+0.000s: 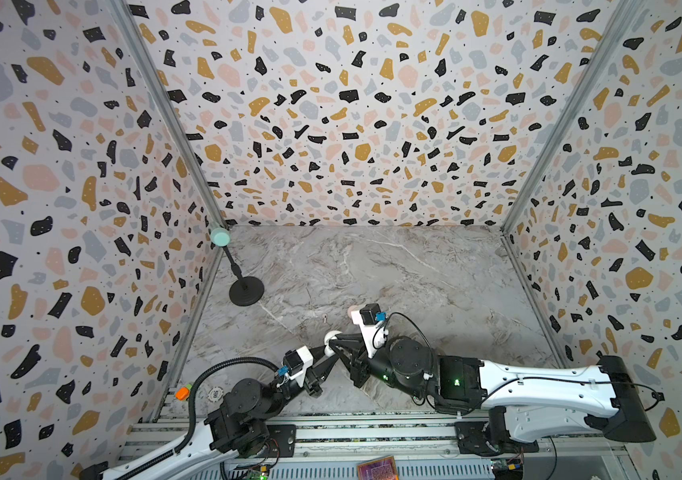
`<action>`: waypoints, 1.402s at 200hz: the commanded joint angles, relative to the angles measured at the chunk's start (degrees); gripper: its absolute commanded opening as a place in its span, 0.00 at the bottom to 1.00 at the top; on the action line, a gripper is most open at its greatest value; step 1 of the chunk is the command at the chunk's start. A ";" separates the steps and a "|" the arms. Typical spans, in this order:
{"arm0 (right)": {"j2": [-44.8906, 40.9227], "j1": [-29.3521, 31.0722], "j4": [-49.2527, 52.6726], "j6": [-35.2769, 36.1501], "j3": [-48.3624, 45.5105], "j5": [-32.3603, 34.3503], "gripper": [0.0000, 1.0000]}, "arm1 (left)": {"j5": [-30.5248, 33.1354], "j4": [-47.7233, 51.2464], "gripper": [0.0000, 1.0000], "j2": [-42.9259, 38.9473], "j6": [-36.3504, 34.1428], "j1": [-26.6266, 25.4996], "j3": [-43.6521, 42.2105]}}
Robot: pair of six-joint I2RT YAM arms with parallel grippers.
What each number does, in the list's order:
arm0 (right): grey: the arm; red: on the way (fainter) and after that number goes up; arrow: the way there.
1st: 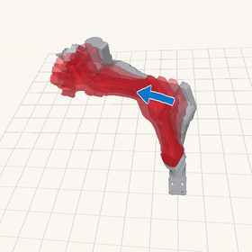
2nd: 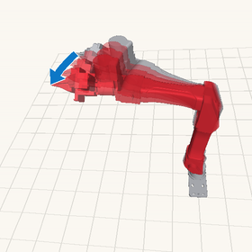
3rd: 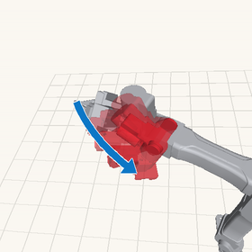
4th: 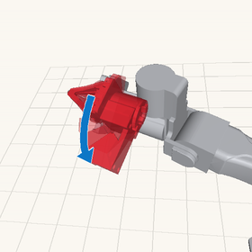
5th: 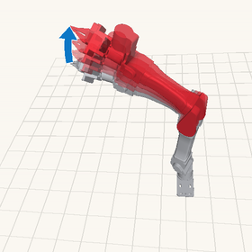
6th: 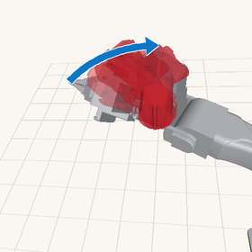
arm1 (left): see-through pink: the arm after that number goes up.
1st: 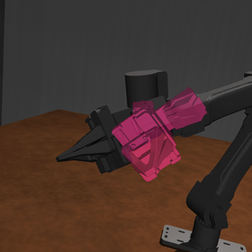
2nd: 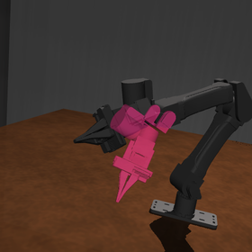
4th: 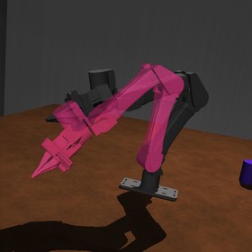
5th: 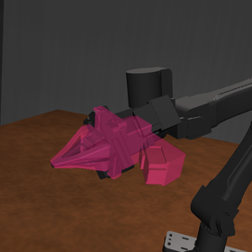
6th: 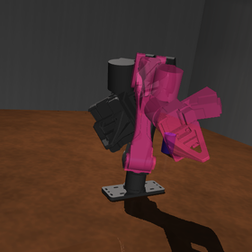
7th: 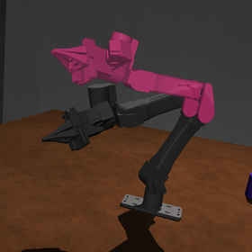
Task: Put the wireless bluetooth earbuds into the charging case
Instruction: 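Press the white earbud down into the case with the right gripper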
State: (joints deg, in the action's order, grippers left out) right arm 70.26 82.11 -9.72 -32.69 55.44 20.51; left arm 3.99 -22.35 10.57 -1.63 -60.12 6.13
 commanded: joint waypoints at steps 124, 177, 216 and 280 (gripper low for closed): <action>-1.42 0.77 -1.58 -0.02 -2.32 0.41 0.09 | 1.03 -3.14 0.00 -1.11 0.22 0.26 0.11; -1.53 0.74 -1.56 -0.16 -2.32 0.74 0.11 | 1.10 -3.14 0.00 -1.10 0.14 0.26 0.11; -1.54 0.78 -1.55 -0.12 -2.33 0.76 0.14 | 1.08 -3.05 0.00 -1.09 0.18 0.26 0.11; -2.03 0.78 -1.67 -0.25 -2.60 1.28 0.18 | 1.20 -3.05 0.00 -1.18 0.05 0.26 0.11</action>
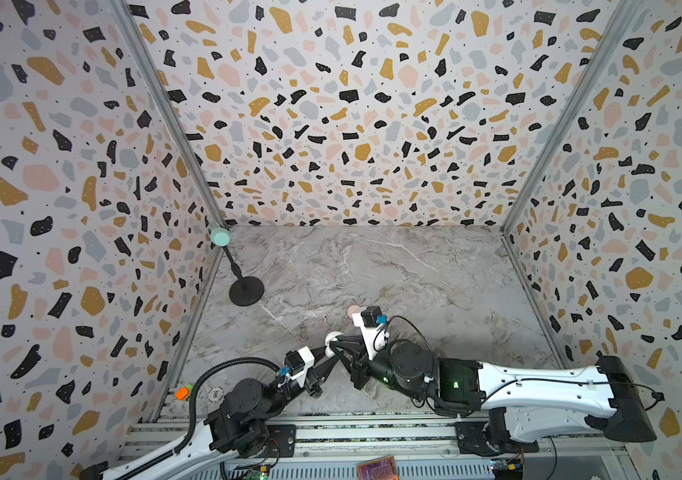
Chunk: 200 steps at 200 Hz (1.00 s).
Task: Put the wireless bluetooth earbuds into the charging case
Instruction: 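Press the white earbud down into the case with the right gripper, then open the right gripper and withdraw it away from the case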
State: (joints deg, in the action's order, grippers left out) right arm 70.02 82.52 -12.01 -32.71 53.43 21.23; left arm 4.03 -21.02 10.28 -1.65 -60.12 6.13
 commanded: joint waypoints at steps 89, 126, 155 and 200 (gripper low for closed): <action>-1.82 0.43 0.68 -0.21 -0.53 0.74 0.26 | 1.07 -4.38 0.00 -0.96 0.12 0.26 0.11; -1.84 0.48 1.07 -0.09 -0.20 0.96 0.29 | 0.90 -4.47 0.00 -0.89 0.11 0.26 0.10; -2.76 0.44 2.91 0.61 0.90 1.82 0.34 | 0.76 -4.47 0.00 -0.84 -0.09 0.26 0.07; -5.46 0.38 5.95 2.27 2.86 2.28 0.58 | -0.15 -4.47 0.00 -0.45 -0.39 0.26 0.02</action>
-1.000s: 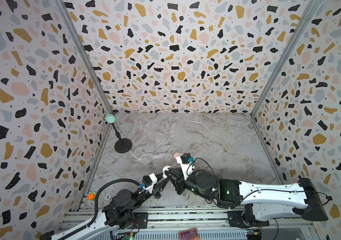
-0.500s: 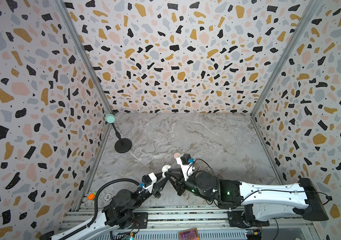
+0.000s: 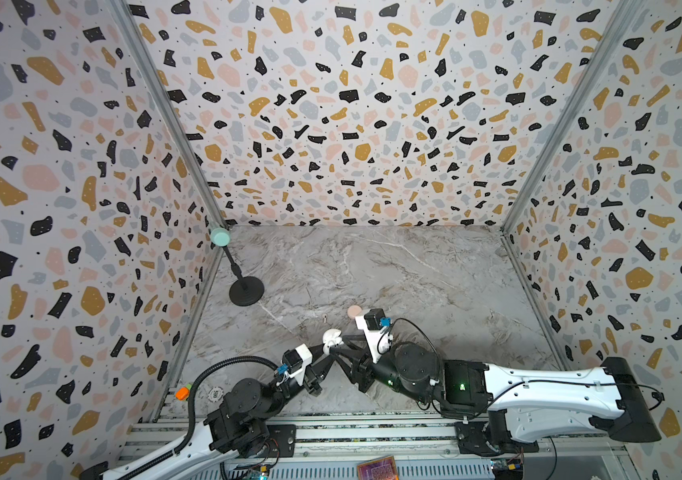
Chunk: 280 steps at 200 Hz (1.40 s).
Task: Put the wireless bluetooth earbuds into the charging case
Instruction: 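Open the right gripper and withdraw it away from the case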
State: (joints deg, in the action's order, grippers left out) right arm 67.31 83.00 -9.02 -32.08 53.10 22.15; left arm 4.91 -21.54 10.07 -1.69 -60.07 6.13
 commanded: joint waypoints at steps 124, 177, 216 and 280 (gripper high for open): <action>-17.42 -15.89 13.43 -4.07 2.36 -16.72 0.99 | -8.94 -7.02 0.00 5.69 1.87 0.22 4.78; -24.00 -23.64 15.41 -6.56 -0.72 -25.34 0.99 | -13.49 -17.44 0.00 12.96 11.17 0.22 8.17; -24.81 -27.71 11.18 -9.61 -4.68 -35.62 0.99 | -13.94 -25.59 0.00 16.42 15.66 0.04 4.65; -23.04 -28.51 1.32 -14.06 -11.44 -45.31 0.99 | -13.49 -27.58 0.00 16.87 16.82 0.03 2.71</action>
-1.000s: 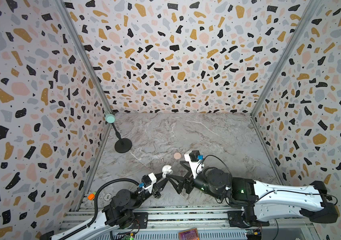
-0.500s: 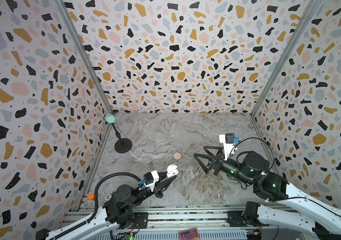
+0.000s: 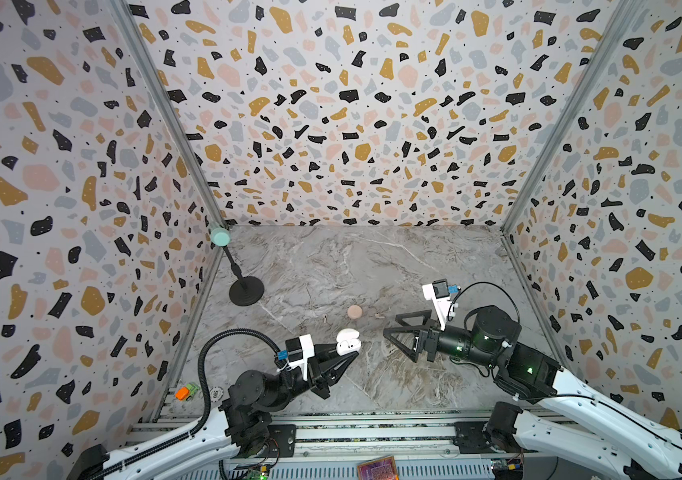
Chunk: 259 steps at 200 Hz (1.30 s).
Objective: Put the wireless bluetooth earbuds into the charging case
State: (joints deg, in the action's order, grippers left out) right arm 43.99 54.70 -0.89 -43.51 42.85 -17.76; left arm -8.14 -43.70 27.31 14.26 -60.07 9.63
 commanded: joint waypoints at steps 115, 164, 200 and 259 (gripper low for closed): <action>5.79 -0.15 -18.11 -7.58 -5.76 -12.35 0.99 | -1.33 -5.10 0.00 1.38 -0.25 0.00 -2.38; 5.40 0.32 -21.47 -6.53 -6.20 -12.30 0.99 | -3.05 -5.59 0.00 3.02 0.68 -0.04 -2.16; 8.25 0.62 -24.11 -6.33 -5.32 -14.93 0.99 | -3.87 -6.13 0.00 4.24 1.21 -0.04 -1.89; 10.07 4.56 -26.18 -3.23 -3.83 -15.20 0.99 | -4.45 -6.10 0.00 4.76 2.17 -0.05 -1.80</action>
State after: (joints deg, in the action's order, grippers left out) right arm 54.74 57.84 -24.01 -49.36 36.58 -31.88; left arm -11.62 -45.54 31.90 15.75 -60.07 7.73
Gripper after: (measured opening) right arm 0.989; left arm 0.236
